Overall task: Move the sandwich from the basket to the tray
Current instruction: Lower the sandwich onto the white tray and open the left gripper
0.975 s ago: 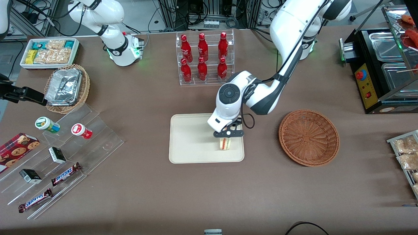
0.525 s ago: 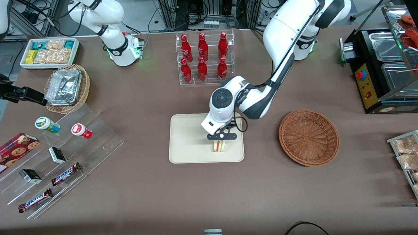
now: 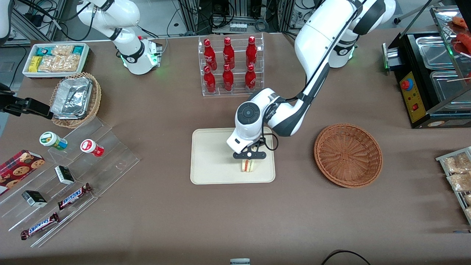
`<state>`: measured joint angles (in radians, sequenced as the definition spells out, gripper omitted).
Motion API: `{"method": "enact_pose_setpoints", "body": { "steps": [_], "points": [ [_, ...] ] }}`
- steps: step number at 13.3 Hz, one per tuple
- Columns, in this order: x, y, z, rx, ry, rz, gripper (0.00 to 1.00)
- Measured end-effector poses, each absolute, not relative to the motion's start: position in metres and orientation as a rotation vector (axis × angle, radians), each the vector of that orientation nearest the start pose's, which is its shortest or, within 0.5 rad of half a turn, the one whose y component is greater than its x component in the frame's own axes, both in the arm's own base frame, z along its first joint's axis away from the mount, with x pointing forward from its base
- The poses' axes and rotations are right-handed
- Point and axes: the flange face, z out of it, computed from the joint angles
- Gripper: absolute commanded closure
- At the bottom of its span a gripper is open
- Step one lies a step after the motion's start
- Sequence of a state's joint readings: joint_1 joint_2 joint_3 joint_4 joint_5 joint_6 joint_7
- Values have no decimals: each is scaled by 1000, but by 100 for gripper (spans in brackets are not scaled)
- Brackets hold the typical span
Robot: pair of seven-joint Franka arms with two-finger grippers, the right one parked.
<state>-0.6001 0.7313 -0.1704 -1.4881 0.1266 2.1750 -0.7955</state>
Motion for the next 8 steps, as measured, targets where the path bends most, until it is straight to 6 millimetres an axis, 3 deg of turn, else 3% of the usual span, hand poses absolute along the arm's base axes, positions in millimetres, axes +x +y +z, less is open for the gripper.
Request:
{"method": "enact_pose_setpoints", "body": {
  "steps": [1, 2, 8],
  "points": [
    [529, -478, 243, -3128, 10, 46, 12],
    [530, -479, 244, -3130, 10, 42, 1],
    [533, -481, 250, -3139, 3, 24, 0]
  ]
}}
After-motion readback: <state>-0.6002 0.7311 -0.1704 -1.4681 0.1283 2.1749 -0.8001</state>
